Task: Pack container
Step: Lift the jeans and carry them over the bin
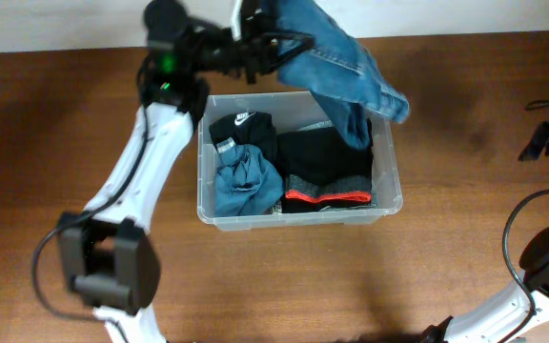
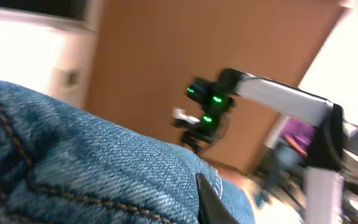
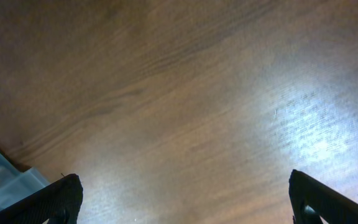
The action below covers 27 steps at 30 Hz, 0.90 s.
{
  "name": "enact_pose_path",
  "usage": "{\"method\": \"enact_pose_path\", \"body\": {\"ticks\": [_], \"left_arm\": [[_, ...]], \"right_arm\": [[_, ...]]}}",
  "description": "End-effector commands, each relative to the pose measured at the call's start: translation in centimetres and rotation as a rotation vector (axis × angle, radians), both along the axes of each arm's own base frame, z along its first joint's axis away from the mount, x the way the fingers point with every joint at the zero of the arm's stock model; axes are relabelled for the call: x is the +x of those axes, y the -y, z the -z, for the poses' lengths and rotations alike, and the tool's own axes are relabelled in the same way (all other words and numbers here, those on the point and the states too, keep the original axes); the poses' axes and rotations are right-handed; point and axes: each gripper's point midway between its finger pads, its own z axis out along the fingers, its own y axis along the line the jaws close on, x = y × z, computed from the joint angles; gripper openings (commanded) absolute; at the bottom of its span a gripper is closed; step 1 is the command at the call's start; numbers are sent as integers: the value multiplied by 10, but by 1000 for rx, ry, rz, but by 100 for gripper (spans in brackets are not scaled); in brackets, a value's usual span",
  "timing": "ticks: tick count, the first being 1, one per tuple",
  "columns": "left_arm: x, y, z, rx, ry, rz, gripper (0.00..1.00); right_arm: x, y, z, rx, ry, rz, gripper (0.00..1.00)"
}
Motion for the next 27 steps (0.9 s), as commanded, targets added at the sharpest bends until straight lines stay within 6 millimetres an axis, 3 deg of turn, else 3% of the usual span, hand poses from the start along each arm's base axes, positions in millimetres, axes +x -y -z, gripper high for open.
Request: {"method": "enact_pose_path", "body": {"ticks": [1,4,7,16,22,24,27], "left_arm": [[-39,17,-17,47,106,285,0],[-44,29,-2,63,80,352,0],[-35,39,15,65,37,346,0],[-34,64,13,34,59,294,0],[-17,73,7,2,72,179,0],[-18,73,9,3,98,182,0],[-15,75,27,43,64,180,0]], "right_arm": [[0,0,-2,-2,6,2,98],[0,0,-2,-2,6,2,98],[0,0,-2,-2,6,2,98],[0,0,-2,-2,6,2,98],[0,0,-2,-2,6,2,98],[0,0,-2,-2,6,2,98],[0,0,-2,-2,6,2,98]]}}
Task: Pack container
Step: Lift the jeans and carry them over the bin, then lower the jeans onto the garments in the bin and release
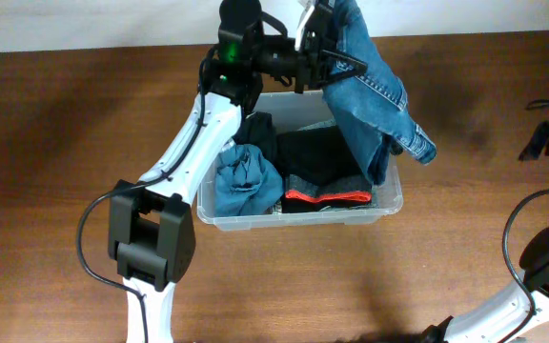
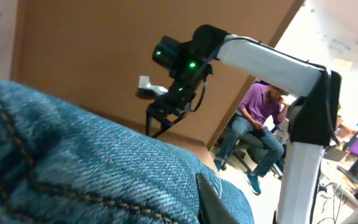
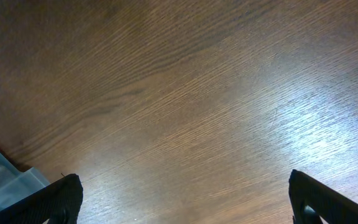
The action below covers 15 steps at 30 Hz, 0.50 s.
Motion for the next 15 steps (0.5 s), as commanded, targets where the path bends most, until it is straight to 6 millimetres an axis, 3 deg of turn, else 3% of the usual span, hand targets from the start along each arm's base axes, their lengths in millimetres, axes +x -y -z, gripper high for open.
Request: {"method": "enact_pose_path", "body": {"ticks": [1,5,12,15], "left_arm": [[-1,-1,-15,-11,132,-31,0],[3,-2,19,74,98,-56,0],[1,-5,40,149,-7,-67,0],[16,-12,70,275,-120,-191,0]], "right_arm": [[0,0,-2,-2,7,2,98],[0,0,-2,-2,7,2,98],[0,0,-2,-2,7,2,98],[0,0,-2,-2,7,2,98]]}}
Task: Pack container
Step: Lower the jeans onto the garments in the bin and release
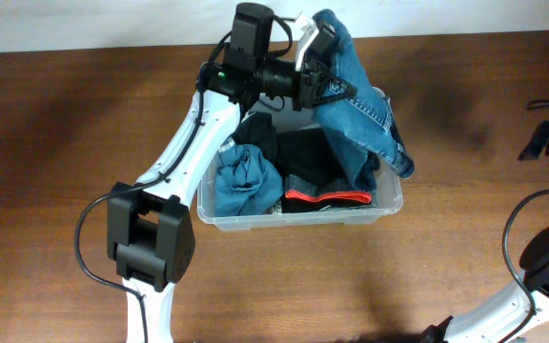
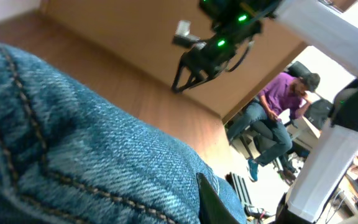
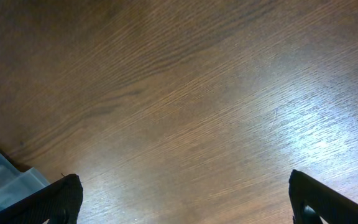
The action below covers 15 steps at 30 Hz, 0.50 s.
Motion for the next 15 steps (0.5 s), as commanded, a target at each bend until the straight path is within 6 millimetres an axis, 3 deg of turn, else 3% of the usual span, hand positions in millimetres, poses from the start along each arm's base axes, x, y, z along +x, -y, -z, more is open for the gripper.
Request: {"method": "enact_pose_path", "body": {"ticks": [1,6,9,11,15], "left_arm": [[15,-9,6,95,39,-119,0],[26,-24,39,260,-31,-246,0],[36,-44,70,433,-72,-379,0],[39,-58,80,515,-82,-441,0],[42,-86,67,580,-70,-531,0]], "right_arm": [[0,0,-2,-2,7,1,98],[0,0,-2,-2,7,1,98],[0,0,-2,-2,7,1,98],[0,0,-2,-2,7,1,99],[0,0,-2,-2,7,1,98]]}}
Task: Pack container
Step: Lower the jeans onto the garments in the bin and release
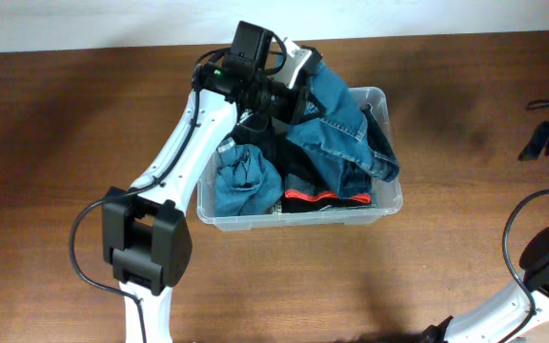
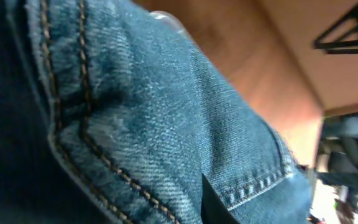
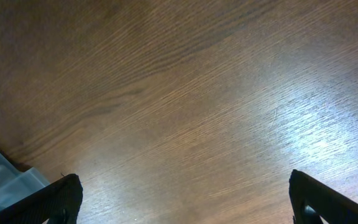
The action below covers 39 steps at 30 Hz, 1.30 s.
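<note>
A clear plastic container stands mid-table, holding a black Nike garment, a crumpled blue shirt and a black garment with a red band. Blue jeans now lie over the container's back right part, draping onto the black clothes. My left gripper is shut on the jeans at the back rim; denim fills the left wrist view. My right gripper is at the far right edge, wide open over bare wood.
The wooden table surrounds the container. A corner of the container shows at the lower left of the right wrist view. A white wall runs along the back edge.
My left gripper has come down and slightly left with the jeans. The jeans hung above the container's right side; now they rest bunched inside its back right. The right arm has not moved.
My left gripper held the jeans high behind the container, dangling over its back right corner. Then it held them over the right side, hanging past the rim. They sank lower, and now lie gathered in the container, still gripped.
</note>
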{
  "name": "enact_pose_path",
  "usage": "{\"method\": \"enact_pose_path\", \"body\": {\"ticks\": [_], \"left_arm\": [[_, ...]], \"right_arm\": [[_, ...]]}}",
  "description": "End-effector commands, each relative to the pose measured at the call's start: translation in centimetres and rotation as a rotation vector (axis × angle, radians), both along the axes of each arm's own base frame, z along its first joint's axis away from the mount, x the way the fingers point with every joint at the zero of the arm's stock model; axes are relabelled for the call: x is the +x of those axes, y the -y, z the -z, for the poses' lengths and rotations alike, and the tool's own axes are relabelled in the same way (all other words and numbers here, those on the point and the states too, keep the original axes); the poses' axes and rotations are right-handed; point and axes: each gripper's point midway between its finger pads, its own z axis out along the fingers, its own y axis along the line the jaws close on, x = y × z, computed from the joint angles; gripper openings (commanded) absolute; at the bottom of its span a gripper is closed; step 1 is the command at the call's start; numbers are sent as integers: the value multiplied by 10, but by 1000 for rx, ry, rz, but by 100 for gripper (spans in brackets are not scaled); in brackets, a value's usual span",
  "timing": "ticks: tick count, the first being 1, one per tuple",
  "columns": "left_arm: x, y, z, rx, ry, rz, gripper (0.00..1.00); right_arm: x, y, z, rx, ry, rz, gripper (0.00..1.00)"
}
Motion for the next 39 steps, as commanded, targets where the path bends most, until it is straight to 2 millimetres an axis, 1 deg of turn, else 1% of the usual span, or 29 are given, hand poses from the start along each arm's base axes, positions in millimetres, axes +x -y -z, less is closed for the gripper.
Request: {"method": "enact_pose_path", "body": {"ticks": [1,3,5,7,9,11,12,13,22,25,28,30,34,37,39], "left_arm": [[22,-47,-27,141,133,-159,0],[18,-58,-39,167,147,-188,0],[12,-66,-40,208,138,-207,0],[8,-78,-30,286,113,-239,0],[-1,-99,-12,411,65,-278,1],[-10,-110,-3,482,28,-287,2],[-15,-115,2,509,6,-286,11],[-18,-116,3,518,-4,-285,13],[-35,-131,12,600,-70,-281,13],[-45,-134,15,623,-110,-268,9],[-55,-134,18,640,-145,-258,8],[-63,-133,19,643,-204,-303,8],[-67,-134,21,643,-250,-349,8],[-72,-134,31,648,-313,-404,9],[-76,-136,43,660,-343,-414,9]], "right_arm": [[0,0,-2,-2,7,1,98],[0,0,-2,-2,7,1,98],[0,0,-2,-2,7,1,98],[0,0,-2,-2,7,1,98],[0,0,-2,-2,7,1,98],[0,0,-2,-2,7,1,98],[0,0,-2,-2,7,1,98],[0,0,-2,-2,7,1,98],[0,0,-2,-2,7,1,98],[0,0,-2,-2,7,1,98],[0,0,-2,-2,7,1,98],[0,0,-2,-2,7,1,98],[0,0,-2,-2,7,1,98],[0,0,-2,-2,7,1,98],[0,0,-2,-2,7,1,98]]}}
